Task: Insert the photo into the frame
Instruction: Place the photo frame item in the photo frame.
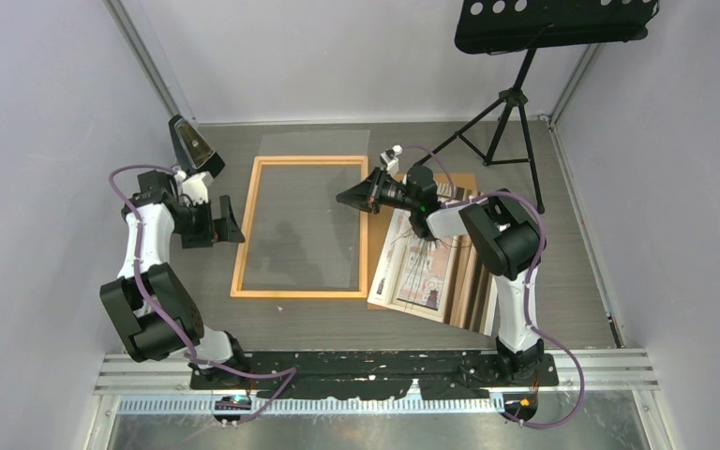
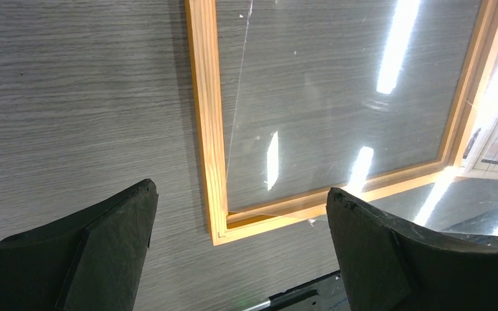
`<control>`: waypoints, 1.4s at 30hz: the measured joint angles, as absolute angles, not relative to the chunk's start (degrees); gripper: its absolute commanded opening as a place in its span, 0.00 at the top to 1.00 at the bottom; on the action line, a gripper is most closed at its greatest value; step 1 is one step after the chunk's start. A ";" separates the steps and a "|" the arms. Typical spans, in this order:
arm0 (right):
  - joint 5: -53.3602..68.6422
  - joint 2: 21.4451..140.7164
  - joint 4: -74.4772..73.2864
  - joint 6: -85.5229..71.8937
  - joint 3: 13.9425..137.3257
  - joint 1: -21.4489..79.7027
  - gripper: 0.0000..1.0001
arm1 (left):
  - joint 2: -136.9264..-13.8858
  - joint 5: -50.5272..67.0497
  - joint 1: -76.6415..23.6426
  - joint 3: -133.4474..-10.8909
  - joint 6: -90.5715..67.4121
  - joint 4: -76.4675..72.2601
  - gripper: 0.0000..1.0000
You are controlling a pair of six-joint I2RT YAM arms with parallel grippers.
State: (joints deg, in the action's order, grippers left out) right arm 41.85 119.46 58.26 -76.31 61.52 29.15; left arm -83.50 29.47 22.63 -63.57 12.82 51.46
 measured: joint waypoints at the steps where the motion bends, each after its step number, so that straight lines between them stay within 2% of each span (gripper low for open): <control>1: 41.98 119.55 58.28 -76.31 61.52 29.15 0.94 | -83.50 29.47 22.63 -63.51 12.58 51.31 0.01; 42: 44.14 120.60 57.78 -72.73 61.49 29.21 0.94 | -83.50 30.09 22.63 -62.11 10.79 49.43 0.01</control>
